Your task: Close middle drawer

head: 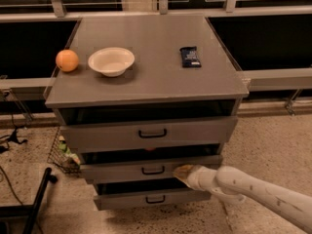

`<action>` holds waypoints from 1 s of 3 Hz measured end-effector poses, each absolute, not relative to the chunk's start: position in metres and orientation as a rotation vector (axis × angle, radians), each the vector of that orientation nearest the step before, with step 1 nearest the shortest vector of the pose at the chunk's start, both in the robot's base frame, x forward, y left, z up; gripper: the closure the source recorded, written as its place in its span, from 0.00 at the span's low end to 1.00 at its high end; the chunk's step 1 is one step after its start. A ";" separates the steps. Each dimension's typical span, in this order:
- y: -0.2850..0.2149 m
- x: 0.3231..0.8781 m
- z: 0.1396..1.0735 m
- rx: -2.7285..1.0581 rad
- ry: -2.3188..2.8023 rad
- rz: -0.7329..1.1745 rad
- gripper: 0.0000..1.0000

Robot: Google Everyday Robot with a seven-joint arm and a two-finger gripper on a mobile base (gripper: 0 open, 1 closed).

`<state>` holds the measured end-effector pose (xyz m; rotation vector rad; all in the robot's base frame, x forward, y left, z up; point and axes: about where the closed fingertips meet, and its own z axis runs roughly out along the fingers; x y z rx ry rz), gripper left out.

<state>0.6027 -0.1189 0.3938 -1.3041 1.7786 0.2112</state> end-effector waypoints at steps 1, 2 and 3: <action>-0.119 0.602 0.394 -1.304 1.779 0.211 1.00; -0.106 0.617 0.385 -1.349 1.770 0.230 1.00; -0.105 0.613 0.385 -1.350 1.769 0.231 1.00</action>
Offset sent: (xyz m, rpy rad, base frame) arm 0.0584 0.0450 -0.0335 -0.0541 0.0468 0.1421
